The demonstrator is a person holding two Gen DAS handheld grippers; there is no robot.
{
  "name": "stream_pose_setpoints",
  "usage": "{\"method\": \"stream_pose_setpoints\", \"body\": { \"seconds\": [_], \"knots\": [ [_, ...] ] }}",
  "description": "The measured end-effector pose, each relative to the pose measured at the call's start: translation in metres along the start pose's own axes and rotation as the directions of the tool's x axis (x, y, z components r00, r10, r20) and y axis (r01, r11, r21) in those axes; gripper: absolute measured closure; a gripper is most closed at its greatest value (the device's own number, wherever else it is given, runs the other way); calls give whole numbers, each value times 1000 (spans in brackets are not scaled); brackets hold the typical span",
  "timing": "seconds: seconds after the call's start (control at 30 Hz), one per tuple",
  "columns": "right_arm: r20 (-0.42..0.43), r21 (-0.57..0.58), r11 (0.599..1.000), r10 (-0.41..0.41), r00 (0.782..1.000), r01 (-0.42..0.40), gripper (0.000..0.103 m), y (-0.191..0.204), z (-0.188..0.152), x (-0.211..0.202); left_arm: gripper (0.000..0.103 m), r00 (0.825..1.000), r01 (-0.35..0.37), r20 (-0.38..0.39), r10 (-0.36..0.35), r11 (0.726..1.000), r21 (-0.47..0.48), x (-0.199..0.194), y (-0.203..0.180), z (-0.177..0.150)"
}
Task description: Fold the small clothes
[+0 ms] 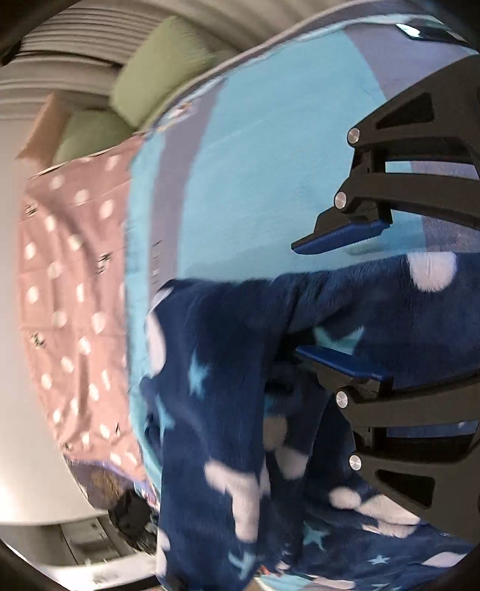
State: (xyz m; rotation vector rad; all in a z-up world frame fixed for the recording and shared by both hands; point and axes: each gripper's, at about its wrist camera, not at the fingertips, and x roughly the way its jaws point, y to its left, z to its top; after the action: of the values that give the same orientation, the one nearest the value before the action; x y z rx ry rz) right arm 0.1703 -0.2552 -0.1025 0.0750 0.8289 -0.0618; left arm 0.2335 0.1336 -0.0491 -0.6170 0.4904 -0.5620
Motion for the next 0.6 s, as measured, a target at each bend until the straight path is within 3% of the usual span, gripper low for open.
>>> {"method": "stream_pose_setpoints", "body": {
  "seconds": [0.1, 0.27, 0.4, 0.47, 0.53, 0.6],
  "knots": [
    [-24, -17, 1000, 6, 1000, -7, 51, 3, 2, 8, 89, 1000, 17, 25, -17, 1000, -15, -7, 2, 2],
    [-98, -120, 991, -74, 992, 63, 51, 21, 6, 28, 89, 1000, 22, 18, -22, 999, -35, -7, 7, 1],
    [-75, -134, 986, -108, 991, 97, 52, 24, 15, 30, 89, 999, 34, 6, -34, 998, -50, -2, 7, -2],
    [-10, -16, 988, -156, 988, 156, 51, 1, 25, 20, 89, 999, 44, -1, -44, 998, -50, 0, 5, -4],
    [-26, 184, 977, -104, 994, 107, 51, -31, 27, 15, 89, 998, 66, -19, -67, 996, -56, 5, 4, -7],
    [-77, 303, 950, -59, 995, 80, 51, -53, 21, 18, 89, 996, 77, -42, -79, 995, -56, 12, 0, -12]
  ]
}}
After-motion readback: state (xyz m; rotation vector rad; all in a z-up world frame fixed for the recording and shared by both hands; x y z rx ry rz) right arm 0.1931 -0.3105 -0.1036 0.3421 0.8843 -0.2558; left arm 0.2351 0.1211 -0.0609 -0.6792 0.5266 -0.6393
